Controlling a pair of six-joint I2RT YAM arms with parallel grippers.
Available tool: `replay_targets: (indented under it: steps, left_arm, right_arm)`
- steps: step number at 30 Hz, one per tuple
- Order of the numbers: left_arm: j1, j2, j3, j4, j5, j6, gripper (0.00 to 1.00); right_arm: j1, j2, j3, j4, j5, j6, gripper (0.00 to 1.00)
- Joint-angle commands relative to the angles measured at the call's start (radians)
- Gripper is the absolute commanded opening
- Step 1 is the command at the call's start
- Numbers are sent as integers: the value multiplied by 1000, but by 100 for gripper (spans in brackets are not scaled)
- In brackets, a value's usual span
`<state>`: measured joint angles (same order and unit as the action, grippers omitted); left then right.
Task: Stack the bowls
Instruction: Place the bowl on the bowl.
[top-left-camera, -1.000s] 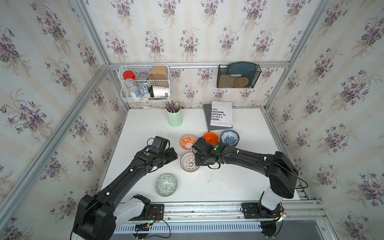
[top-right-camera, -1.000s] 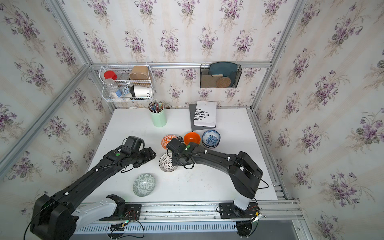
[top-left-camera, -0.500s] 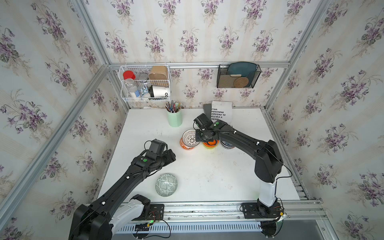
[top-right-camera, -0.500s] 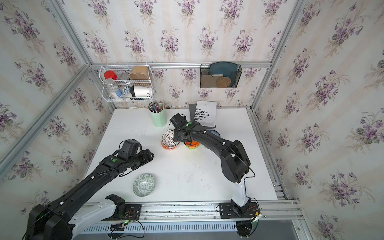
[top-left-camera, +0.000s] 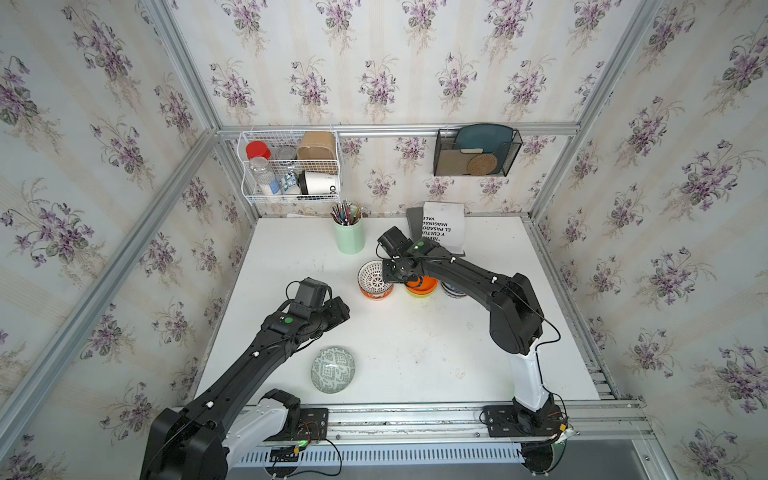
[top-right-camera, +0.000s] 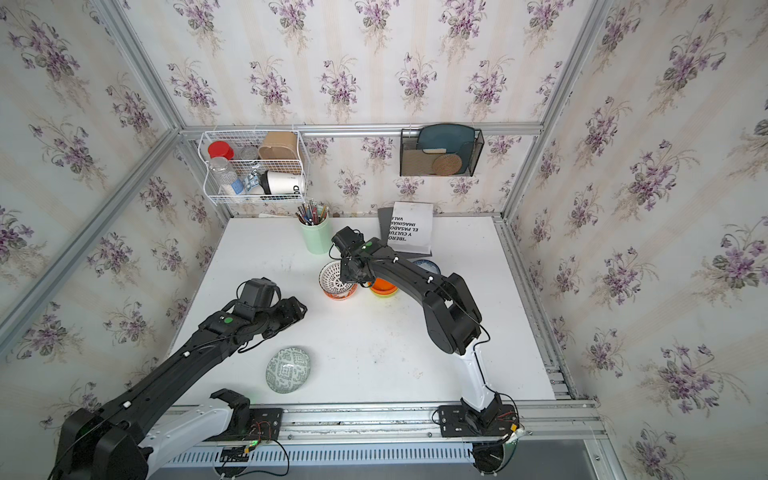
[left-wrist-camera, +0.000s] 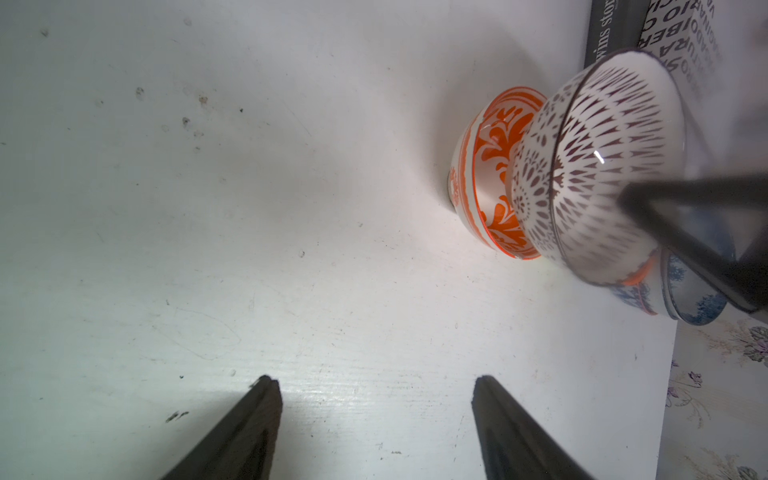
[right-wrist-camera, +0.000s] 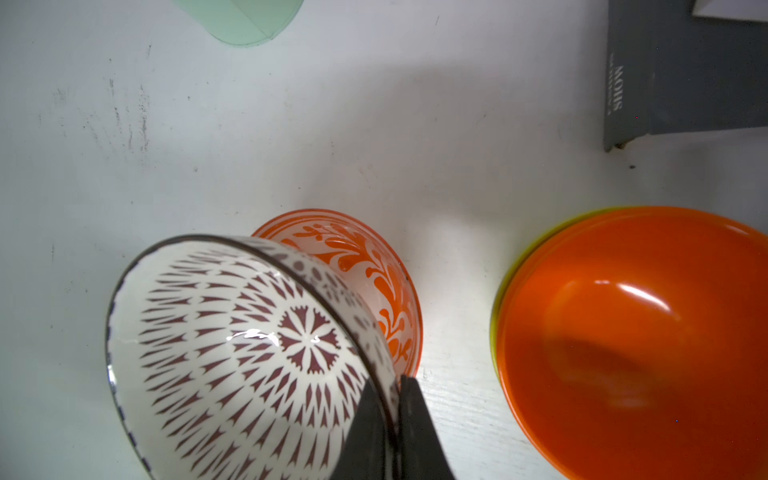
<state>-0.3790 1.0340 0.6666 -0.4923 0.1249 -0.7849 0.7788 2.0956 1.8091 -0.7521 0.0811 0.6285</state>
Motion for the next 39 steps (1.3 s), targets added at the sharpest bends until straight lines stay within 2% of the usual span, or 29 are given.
replay_targets:
  steps: [1,22,29,32,36,39]
  left_arm:
    - [6,-6,-3,24,15,15,77]
    - [20,-20,-14,27,20,12,77]
    - [22,-25,-16,23,18,10,77]
    - [22,-26,-15,23,18,9,77]
    - [23,-27,-18,25,17,9,77]
    - [25,-30,-17,23,15,10,77]
  right_arm:
    - [0,6,11,29,3,0,0]
    - [0,55,10,23,10,2,0]
    - [1,55,3,23,4,4,11]
    - [3,51,3,21,1,6,21]
    - [6,43,3,14,2,8,43]
    - [10,29,3,3,19,8,47]
